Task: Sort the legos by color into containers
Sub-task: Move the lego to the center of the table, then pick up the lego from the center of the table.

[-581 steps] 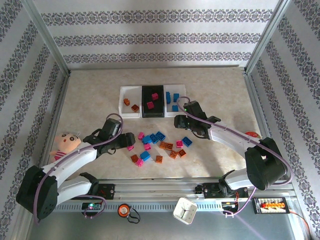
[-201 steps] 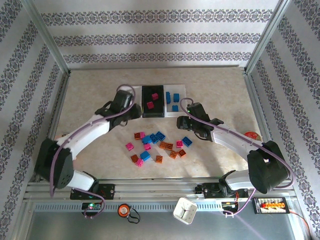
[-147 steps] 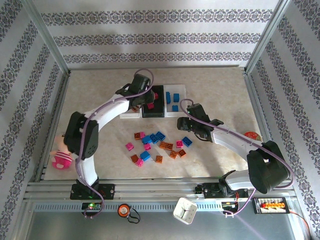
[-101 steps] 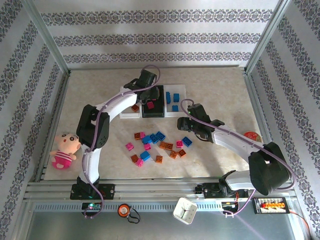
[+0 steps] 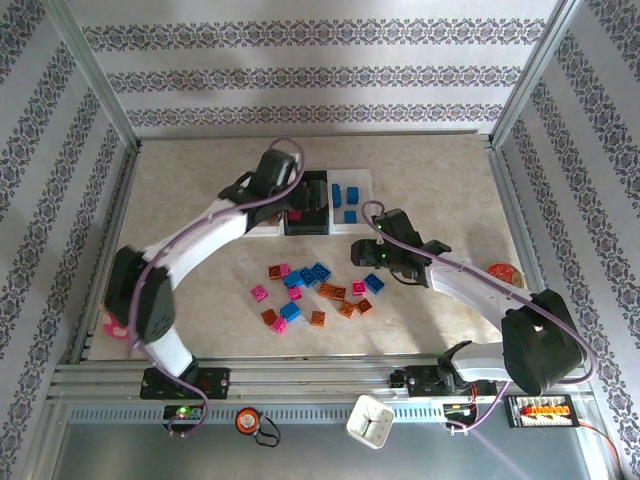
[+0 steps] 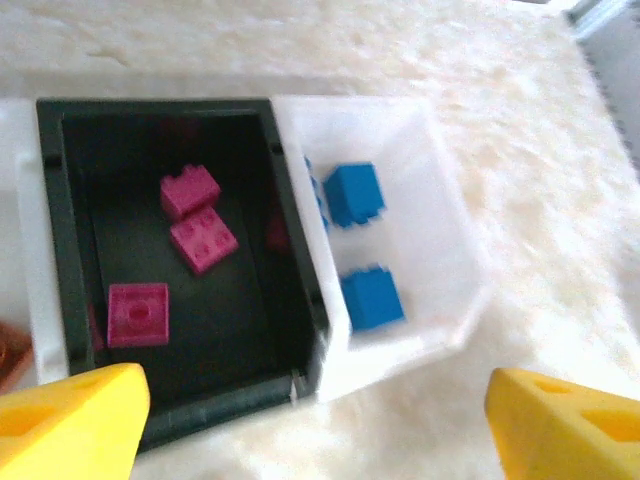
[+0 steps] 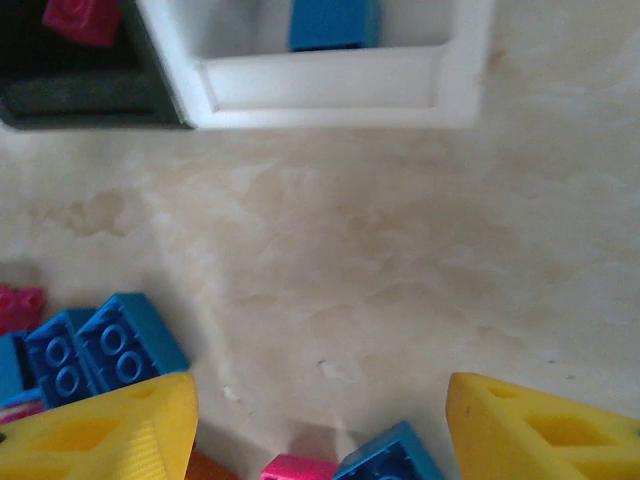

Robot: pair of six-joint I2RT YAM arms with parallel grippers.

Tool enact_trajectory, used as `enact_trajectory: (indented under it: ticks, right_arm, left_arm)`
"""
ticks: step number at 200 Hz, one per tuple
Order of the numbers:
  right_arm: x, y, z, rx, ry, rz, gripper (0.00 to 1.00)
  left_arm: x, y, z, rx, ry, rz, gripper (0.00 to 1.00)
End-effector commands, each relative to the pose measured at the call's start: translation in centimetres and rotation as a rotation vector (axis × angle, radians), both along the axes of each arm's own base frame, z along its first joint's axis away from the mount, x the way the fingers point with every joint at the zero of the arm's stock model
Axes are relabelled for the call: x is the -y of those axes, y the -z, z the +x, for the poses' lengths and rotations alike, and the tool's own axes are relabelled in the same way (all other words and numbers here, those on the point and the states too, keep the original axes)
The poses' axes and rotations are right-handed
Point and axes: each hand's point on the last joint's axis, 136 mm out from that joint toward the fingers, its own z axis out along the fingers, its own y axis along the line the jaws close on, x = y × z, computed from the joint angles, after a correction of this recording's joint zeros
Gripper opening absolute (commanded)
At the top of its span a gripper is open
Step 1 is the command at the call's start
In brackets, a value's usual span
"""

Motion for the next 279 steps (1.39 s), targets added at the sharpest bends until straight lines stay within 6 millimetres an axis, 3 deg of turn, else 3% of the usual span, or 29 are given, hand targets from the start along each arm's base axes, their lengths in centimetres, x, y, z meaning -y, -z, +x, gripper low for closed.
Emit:
enact_trajectory:
  ticks: [1, 39, 70, 95, 143, 168, 200, 214, 232, 243, 279]
  right_arm:
    - [-3.4, 0.2, -1.4, -0.018, -0.158, 0.017, 0.67]
    - [-8.2, 1.7, -1.5, -0.039, -0.318, -0.041, 0.66]
    - [-9.7, 3.9, -1.4, -0.070, -0.389, -0.137, 0.62]
    - [-9.7, 5.3, -0.6, -0.091, -0.387, -0.213, 0.56]
    - [-8.8, 6.8, 0.3, -0.122, -0.314, -0.256, 0.44]
    - [-6.5, 7.8, 0.4, -0.156, -0.231, -0.301, 0.38]
    - [-3.6, 7.3, 0.4, -0.152, -0.146, -0.298, 0.37]
    - [-3.7, 6.3, 0.4, -0.132, -0.157, -0.276, 0.42]
    - [-5.6, 4.5, 0.4, -0.067, -0.232, -0.226, 0.61]
    - [-6.5, 4.0, 0.5, -0.043, -0.268, -0.220, 0.67]
    - [-6.4, 6.8, 0.9, -0.125, -0.276, -0.317, 0.68]
  left_arm:
    - [-1.2, 0.1, -3.3, 0.015, -0.013, -0.100, 1.00]
    - [-5.7, 3.9, -9.6, -0.039, -0.069, -0.073, 1.00]
    - [-8.6, 5.4, -13.1, -0.044, -0.117, -0.048, 1.00]
    - [-10.4, 6.3, -14.8, -0.043, -0.157, -0.039, 1.00]
    - [-11.7, 7.8, -16.0, -0.062, -0.197, -0.027, 1.00]
    - [-11.9, 8.2, -16.1, -0.067, -0.202, -0.015, 1.00]
    - [-11.9, 8.4, -16.2, -0.069, -0.202, -0.018, 1.00]
    - [-11.9, 8.4, -16.2, -0.068, -0.203, -0.017, 1.00]
    - [-12.0, 8.5, -16.2, -0.067, -0.207, -0.016, 1.00]
    - [-12.0, 8.4, -16.1, -0.064, -0.209, -0.021, 1.00]
    - [-12.1, 8.6, -16.3, -0.071, -0.213, -0.023, 1.00]
